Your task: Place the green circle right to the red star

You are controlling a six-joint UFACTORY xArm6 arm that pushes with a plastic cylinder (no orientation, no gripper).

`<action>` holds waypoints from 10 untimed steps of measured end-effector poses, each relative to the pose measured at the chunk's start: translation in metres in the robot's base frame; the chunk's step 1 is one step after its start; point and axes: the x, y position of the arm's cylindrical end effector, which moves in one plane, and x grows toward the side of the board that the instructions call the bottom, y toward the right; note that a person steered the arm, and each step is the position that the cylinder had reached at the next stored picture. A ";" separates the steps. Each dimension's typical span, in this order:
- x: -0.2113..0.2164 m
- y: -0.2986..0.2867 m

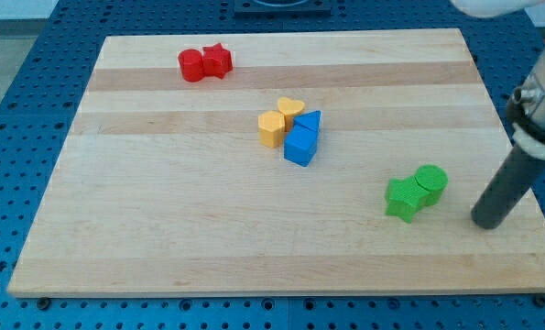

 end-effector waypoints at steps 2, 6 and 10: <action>-0.051 -0.022; -0.020 -0.092; -0.081 -0.032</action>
